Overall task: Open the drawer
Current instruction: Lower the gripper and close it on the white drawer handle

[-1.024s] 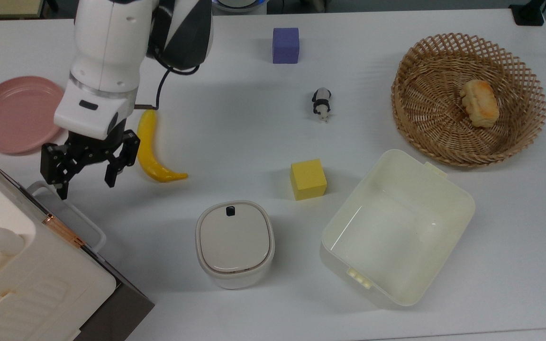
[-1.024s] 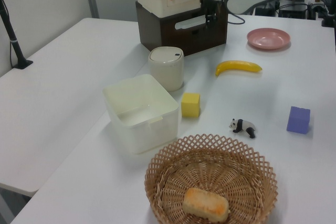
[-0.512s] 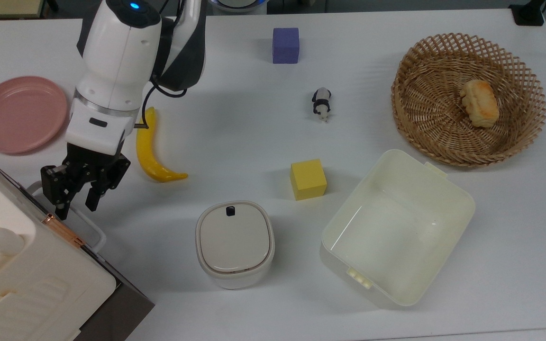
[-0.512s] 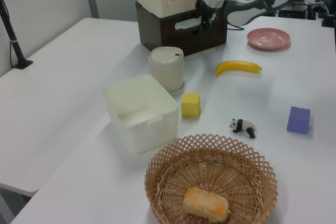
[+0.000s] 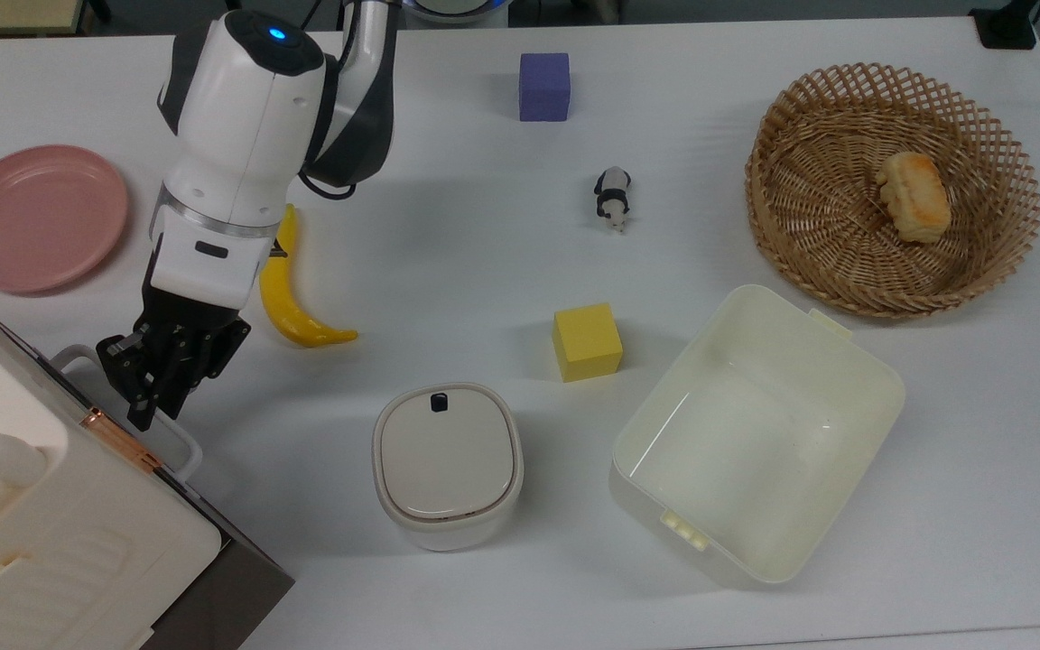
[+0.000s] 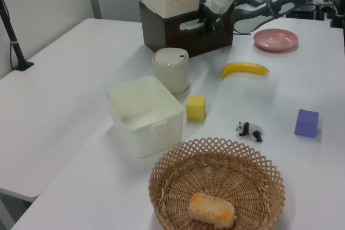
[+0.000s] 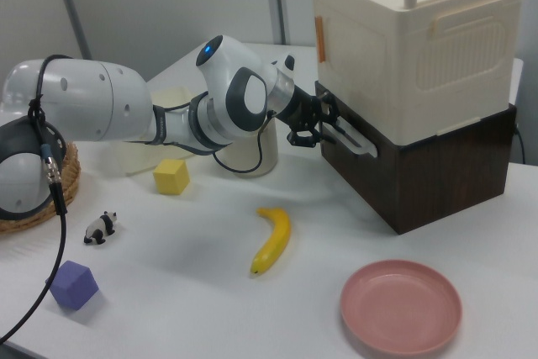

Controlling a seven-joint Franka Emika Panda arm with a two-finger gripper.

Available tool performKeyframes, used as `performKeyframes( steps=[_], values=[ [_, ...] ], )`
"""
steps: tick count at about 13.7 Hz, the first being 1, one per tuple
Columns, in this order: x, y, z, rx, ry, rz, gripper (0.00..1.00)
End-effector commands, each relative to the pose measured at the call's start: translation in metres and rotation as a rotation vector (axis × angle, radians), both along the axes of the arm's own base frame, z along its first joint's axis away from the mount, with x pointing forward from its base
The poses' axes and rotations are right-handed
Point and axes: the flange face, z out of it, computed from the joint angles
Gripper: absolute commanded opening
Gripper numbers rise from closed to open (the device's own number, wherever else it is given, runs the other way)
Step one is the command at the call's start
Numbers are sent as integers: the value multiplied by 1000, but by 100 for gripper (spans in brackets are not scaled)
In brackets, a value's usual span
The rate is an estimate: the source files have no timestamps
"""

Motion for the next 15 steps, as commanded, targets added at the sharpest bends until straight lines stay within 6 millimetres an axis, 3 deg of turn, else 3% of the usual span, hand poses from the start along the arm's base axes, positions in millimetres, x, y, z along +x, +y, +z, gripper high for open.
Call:
performKeyframes(
  steps=[1, 8, 12, 13, 15],
  values=[
    [-25, 10, 15, 1, 0, 25, 25],
    [-61, 27, 37, 39, 6, 41, 23],
    [-48, 10, 49, 22, -33, 24, 24],
    [-40, -3, 47, 15, -42, 7, 25],
    [-23, -9, 26, 28, -52, -33, 27]
  ],
)
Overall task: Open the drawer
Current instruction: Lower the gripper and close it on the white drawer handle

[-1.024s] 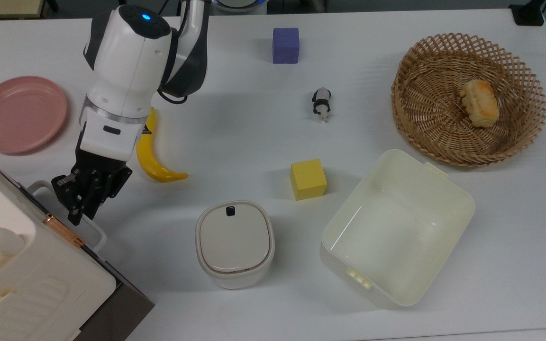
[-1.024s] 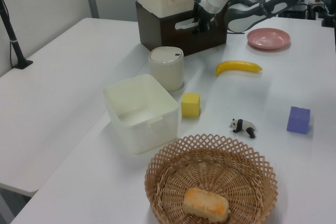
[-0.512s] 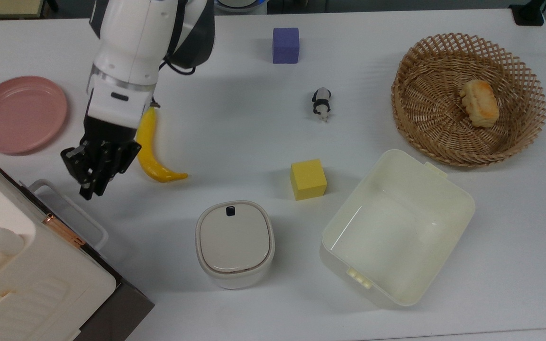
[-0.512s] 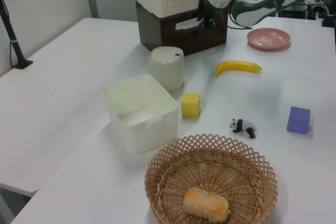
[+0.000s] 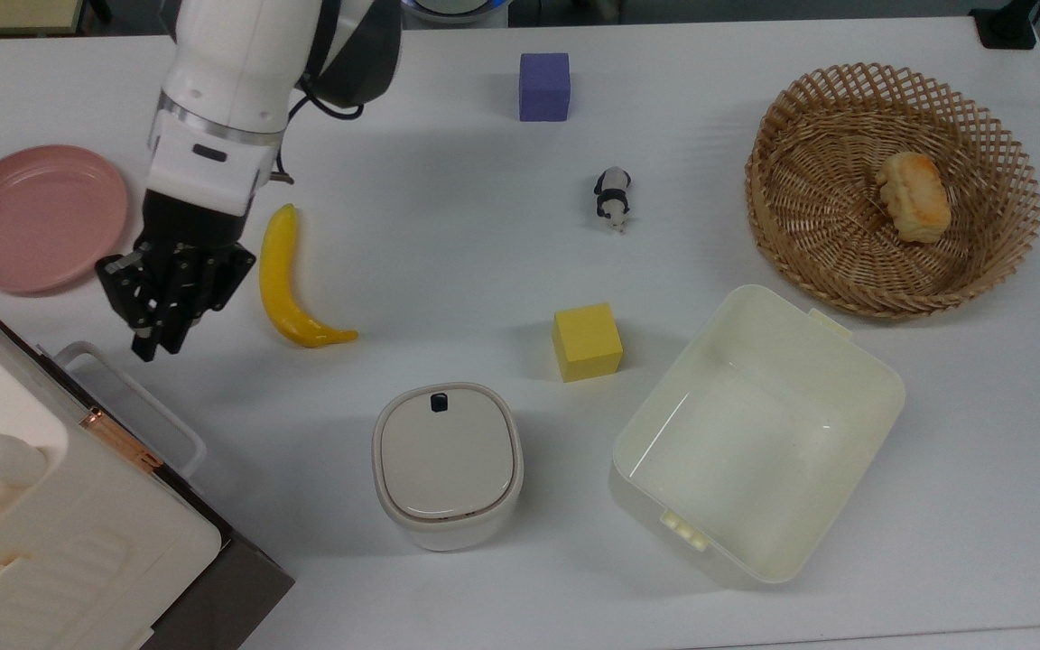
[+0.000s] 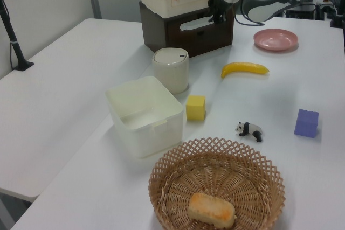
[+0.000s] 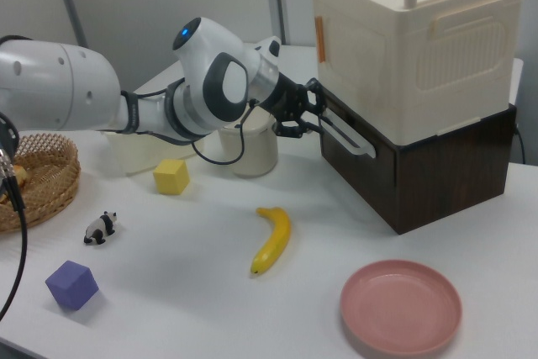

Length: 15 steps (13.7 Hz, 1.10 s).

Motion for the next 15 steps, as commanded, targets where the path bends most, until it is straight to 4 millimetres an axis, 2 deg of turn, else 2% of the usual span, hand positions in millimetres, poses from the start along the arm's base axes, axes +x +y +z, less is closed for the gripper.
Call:
performKeyframes(
  steps=[1, 2, 6, 10, 12, 14, 15],
  values=[
    [27, -15, -32, -1, -32, -42, 27],
    [31, -21, -33, -6, -38, -48, 27],
    [35, -14, -45, -7, -23, -40, 26],
    [35, -13, -44, -2, -27, -40, 18],
    [34, -14, -41, 2, -30, -43, 5],
    [33, 3, -39, 19, -30, -38, 3],
    [26, 5, -32, 40, -43, -57, 2]
  ],
)
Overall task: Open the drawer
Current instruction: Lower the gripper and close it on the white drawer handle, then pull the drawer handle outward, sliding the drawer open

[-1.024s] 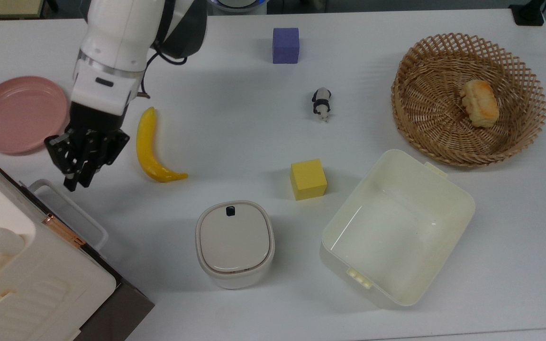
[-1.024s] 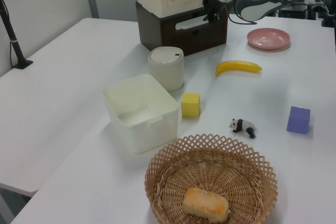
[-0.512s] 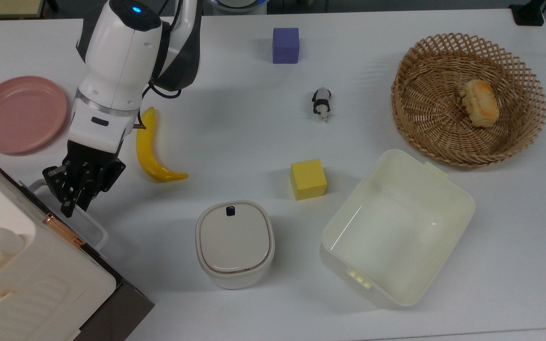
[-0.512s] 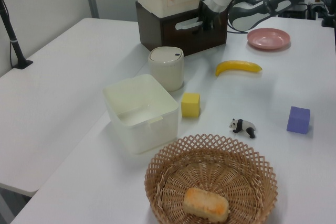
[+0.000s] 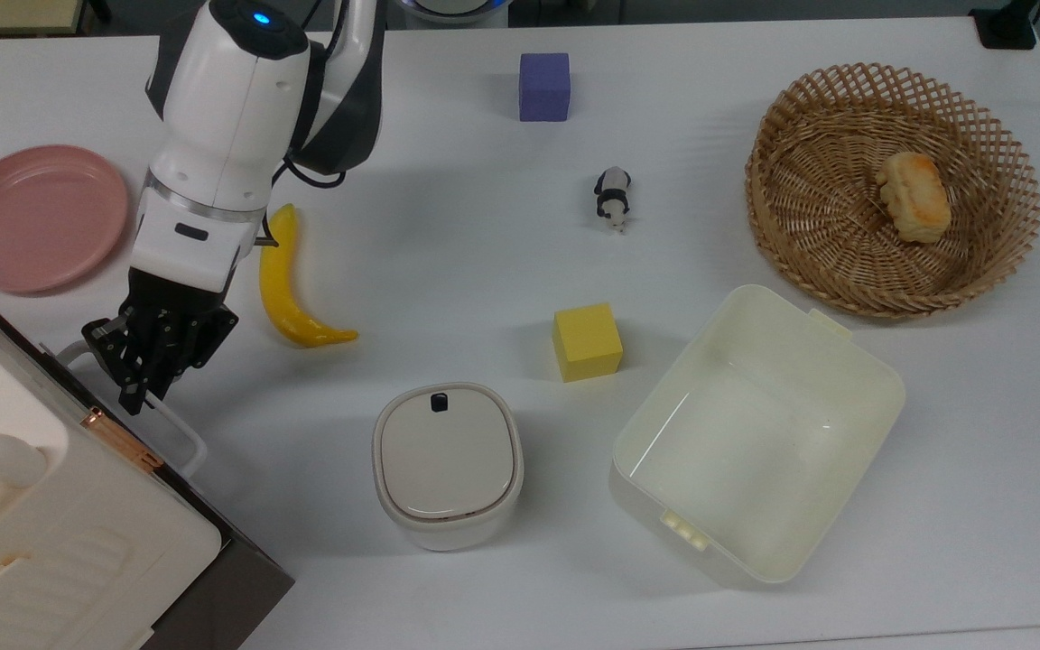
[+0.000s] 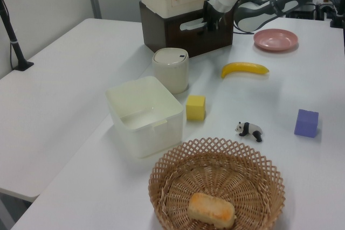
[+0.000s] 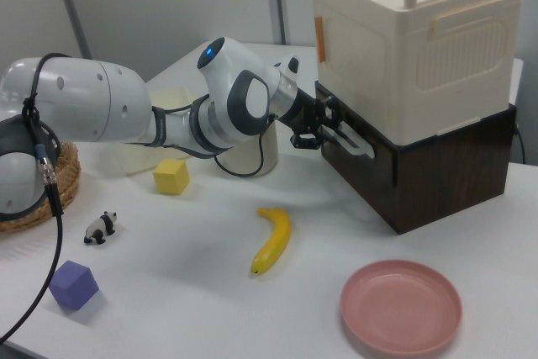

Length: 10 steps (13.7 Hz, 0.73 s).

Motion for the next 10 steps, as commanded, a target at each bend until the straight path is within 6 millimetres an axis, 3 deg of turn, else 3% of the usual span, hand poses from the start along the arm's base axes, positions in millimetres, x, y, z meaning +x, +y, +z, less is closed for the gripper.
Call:
performKeyframes(
  steps=[1, 10],
  values=[
    [-13, 22, 16, 50, -37, -27, 2],
    [-63, 79, 31, 148, 105, -55, 1]
  ],
)
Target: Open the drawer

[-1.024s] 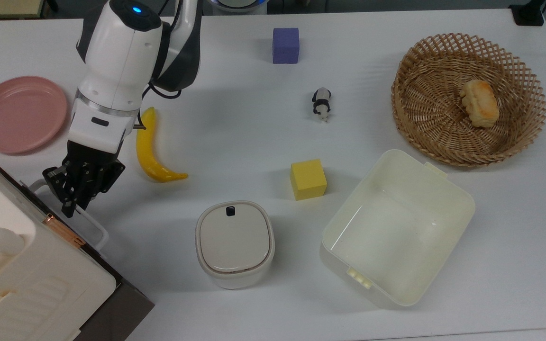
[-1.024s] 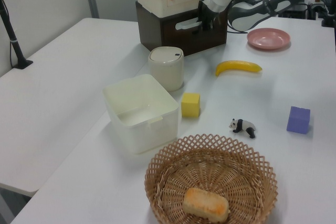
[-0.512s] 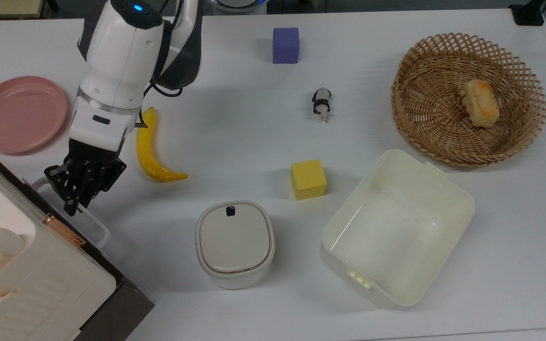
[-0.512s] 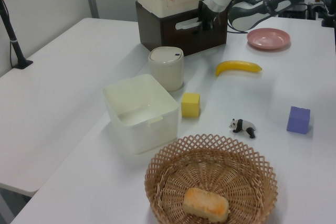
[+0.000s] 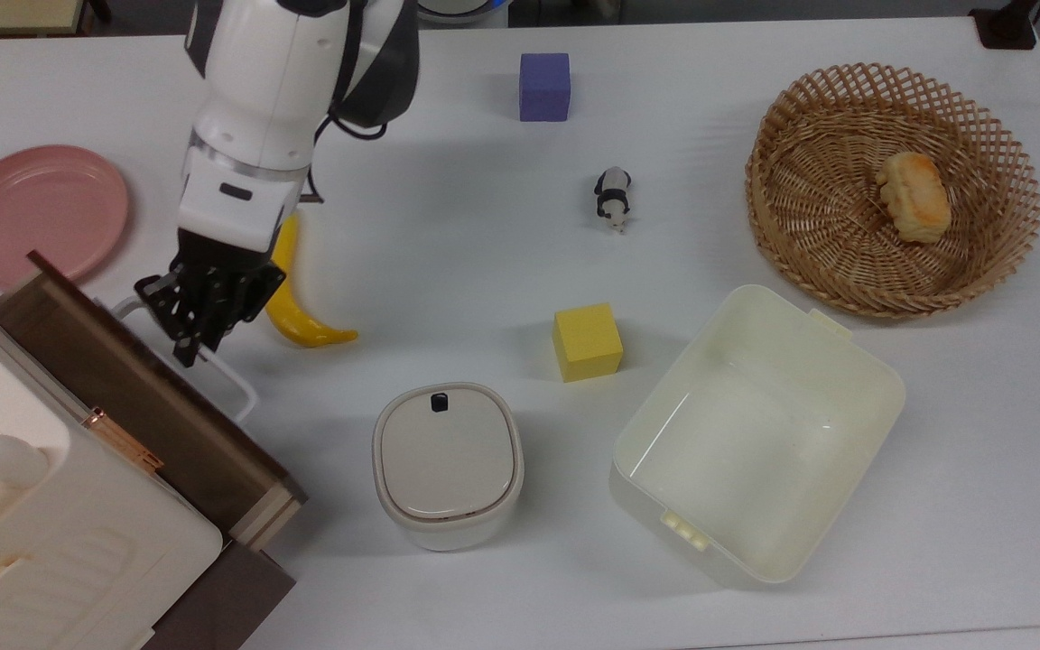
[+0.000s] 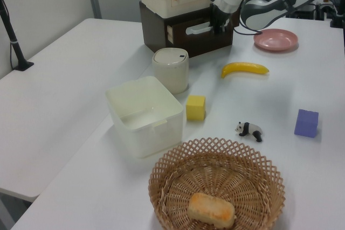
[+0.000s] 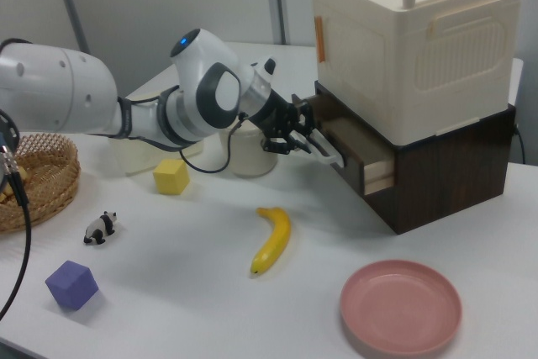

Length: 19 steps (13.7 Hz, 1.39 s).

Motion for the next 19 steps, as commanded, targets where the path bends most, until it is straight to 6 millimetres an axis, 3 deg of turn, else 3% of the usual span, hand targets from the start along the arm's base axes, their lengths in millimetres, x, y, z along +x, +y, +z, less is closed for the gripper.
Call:
performKeyframes(
  steps=[1, 4, 8, 10, 11, 14, 16, 19],
  values=[
    [-33, 50, 21, 107, 41, -24, 1],
    [-53, 75, 17, 135, 94, -14, 1],
    [-61, 82, 13, 150, 100, -25, 7],
    [-61, 80, 13, 187, 91, -99, 76],
    [-61, 80, 14, 218, 69, -155, 100],
    [-60, 85, 16, 238, 56, -180, 100],
    [-64, 84, 30, 281, 37, -226, 100],
    [-79, 102, 84, 462, 132, -458, 100]
  ],
)
